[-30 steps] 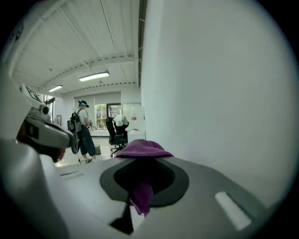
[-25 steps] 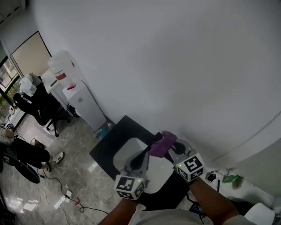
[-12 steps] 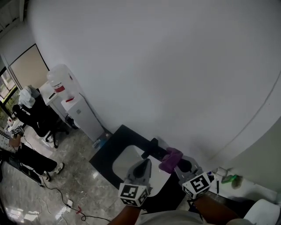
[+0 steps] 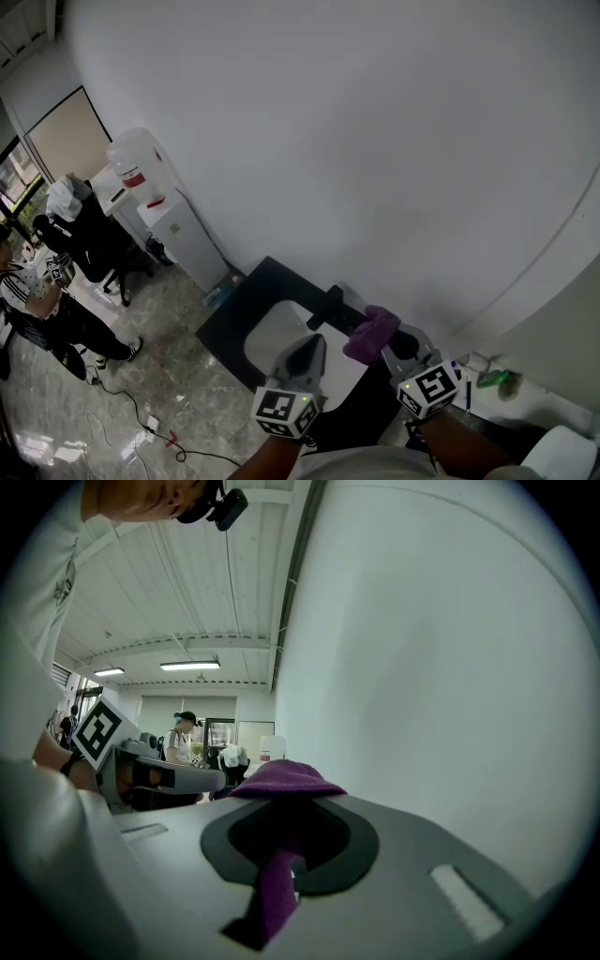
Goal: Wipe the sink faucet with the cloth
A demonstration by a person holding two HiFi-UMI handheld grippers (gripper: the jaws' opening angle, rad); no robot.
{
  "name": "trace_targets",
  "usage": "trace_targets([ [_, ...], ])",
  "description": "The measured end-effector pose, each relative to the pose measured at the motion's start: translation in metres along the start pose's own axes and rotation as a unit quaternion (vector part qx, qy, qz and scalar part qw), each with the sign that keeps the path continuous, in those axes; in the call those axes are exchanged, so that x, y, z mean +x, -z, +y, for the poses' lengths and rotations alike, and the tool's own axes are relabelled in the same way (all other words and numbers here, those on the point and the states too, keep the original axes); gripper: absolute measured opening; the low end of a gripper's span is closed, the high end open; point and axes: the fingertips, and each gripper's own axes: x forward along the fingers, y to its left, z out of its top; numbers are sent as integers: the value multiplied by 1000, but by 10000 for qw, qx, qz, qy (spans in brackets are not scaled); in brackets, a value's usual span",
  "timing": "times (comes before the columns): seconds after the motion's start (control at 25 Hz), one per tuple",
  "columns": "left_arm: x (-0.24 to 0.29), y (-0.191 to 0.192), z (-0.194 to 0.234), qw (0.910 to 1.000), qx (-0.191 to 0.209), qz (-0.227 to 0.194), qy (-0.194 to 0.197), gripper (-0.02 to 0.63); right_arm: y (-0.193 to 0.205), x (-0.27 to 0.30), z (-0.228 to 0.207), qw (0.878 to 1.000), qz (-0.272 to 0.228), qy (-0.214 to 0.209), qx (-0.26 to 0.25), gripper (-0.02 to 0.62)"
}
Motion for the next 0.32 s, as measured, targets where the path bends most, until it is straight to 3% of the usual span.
trace_targets([
  [0.32, 0, -4, -4, 9993, 347, -73, -75, 6, 5, 2, 1, 9999, 64, -51, -128, 25],
])
